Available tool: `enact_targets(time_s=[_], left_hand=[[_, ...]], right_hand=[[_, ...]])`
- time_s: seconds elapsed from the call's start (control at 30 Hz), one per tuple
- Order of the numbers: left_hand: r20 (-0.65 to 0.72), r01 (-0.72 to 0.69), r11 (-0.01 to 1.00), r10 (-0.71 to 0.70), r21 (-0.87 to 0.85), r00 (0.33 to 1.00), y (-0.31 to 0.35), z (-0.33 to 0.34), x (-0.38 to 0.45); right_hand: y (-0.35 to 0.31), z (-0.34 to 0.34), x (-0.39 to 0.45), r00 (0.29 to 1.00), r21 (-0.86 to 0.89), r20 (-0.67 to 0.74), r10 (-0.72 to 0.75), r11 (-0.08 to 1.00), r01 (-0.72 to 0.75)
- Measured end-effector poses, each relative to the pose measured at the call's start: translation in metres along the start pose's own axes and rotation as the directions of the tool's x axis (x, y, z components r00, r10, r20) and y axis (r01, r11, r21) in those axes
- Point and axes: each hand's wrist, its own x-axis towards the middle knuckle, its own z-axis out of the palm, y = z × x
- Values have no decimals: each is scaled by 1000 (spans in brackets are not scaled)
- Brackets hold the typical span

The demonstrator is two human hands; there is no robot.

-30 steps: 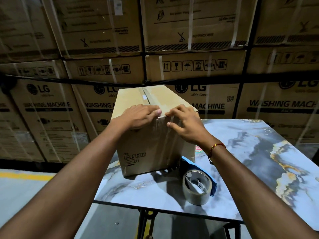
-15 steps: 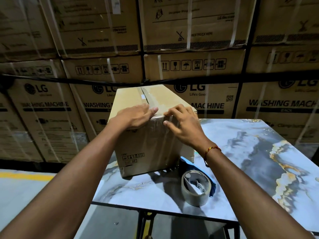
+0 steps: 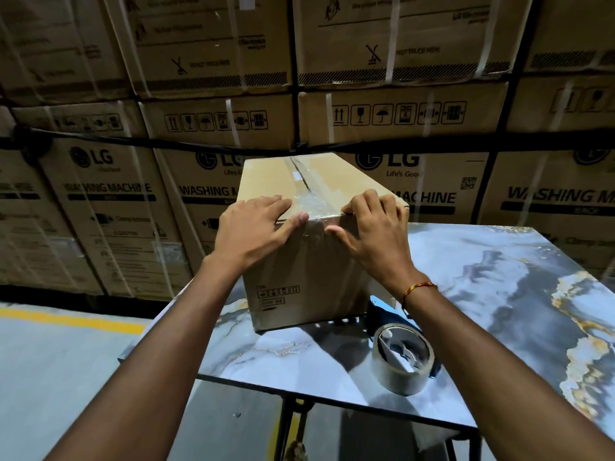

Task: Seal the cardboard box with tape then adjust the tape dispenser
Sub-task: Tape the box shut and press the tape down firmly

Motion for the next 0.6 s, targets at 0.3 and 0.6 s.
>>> enact_targets(time_s=[0.3,0.6], left_hand=[[93,81,984,-96,158,991,33,-4,13],[194,-76,986,46,146,980,23,-2,11]], right_hand=[[25,-16,1,987,156,103,-125,982,108],[20,-20,-3,987,187,115,-109,978,86]])
